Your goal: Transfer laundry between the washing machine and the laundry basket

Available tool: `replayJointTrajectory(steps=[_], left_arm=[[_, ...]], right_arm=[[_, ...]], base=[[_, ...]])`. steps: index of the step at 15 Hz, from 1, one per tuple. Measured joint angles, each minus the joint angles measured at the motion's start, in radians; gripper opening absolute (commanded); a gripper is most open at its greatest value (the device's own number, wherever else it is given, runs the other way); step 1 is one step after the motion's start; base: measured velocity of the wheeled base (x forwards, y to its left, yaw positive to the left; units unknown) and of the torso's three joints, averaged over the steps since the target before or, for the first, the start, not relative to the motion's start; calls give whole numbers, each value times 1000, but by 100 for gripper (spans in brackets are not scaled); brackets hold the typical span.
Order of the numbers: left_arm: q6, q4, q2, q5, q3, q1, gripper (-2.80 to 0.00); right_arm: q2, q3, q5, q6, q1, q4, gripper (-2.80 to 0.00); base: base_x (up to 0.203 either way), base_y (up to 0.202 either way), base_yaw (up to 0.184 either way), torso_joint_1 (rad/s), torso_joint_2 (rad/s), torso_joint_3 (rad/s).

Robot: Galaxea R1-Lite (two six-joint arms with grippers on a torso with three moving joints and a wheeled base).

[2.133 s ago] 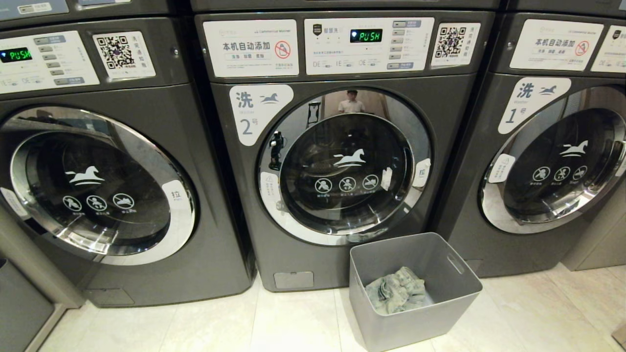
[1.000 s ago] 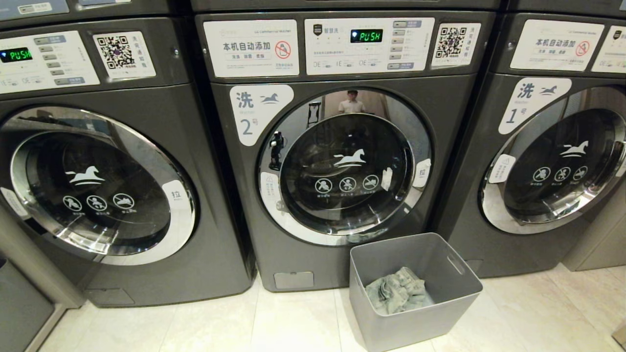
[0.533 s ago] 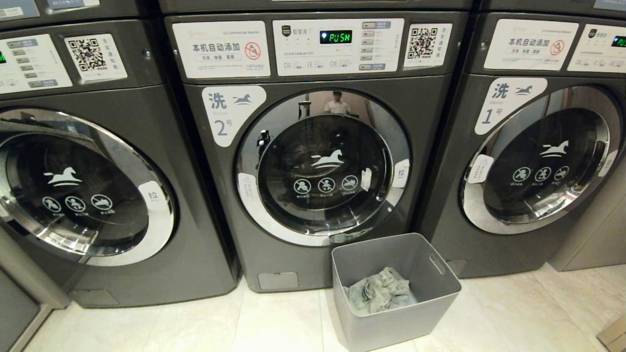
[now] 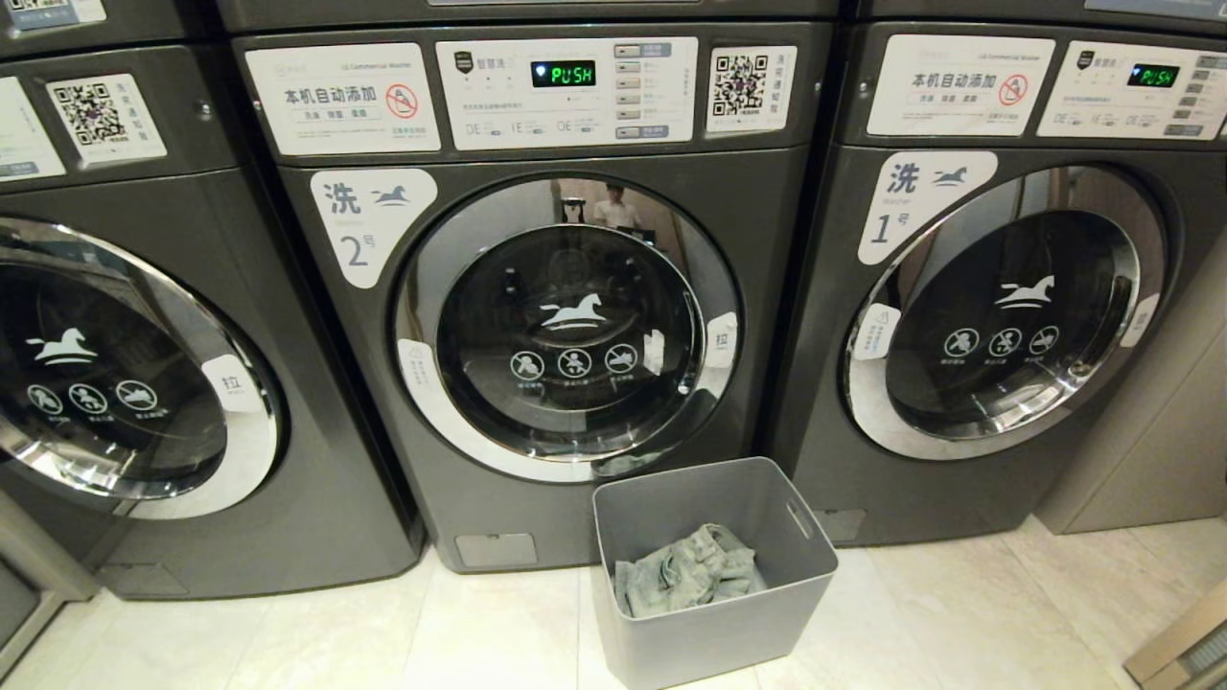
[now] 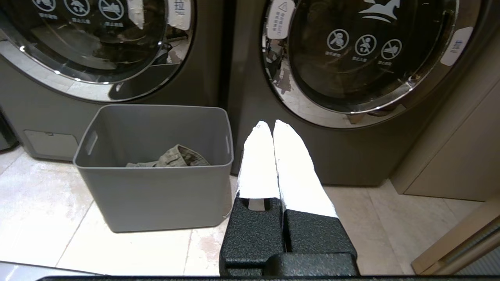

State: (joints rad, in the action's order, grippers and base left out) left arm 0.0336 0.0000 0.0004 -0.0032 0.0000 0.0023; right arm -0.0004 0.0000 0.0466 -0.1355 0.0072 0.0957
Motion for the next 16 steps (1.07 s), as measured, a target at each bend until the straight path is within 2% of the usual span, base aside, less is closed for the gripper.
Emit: replayJointTrajectory(steps=[11, 16], left_arm=[[1, -1, 0, 0, 0, 0, -280], [0, -1, 0, 0, 0, 0, -280]], right_arm=[[0, 0, 3, 1, 0, 1, -280], [0, 0, -4, 25, 0, 4, -280]], base=[[0, -195, 1, 2, 2, 4], [0, -42, 0, 2, 1, 2]])
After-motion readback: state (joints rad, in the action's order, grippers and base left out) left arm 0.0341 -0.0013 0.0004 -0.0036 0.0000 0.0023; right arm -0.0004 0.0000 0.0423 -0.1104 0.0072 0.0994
